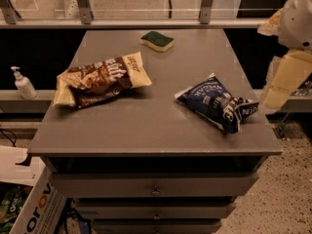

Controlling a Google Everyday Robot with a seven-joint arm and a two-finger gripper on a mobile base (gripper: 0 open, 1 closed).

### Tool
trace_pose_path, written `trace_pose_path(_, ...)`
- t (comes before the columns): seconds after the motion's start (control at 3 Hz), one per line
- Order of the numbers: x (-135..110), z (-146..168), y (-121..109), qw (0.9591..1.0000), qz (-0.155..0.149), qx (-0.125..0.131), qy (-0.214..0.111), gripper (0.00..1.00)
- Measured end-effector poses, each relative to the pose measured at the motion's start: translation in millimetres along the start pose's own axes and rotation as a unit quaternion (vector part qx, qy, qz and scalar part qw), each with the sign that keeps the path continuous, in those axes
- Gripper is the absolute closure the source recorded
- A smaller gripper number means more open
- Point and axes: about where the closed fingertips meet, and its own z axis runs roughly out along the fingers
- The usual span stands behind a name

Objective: Pick brown chip bag

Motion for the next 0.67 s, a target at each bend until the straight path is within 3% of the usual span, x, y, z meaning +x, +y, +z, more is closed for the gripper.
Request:
trace_pose_path(0.33,-35,18,-25,0.9985,-0.036,0.007,-0.041,0.00)
trace_pose_path(0.67,-79,41,-37,0.9939,-0.069,-0.013,-0.085,0.00)
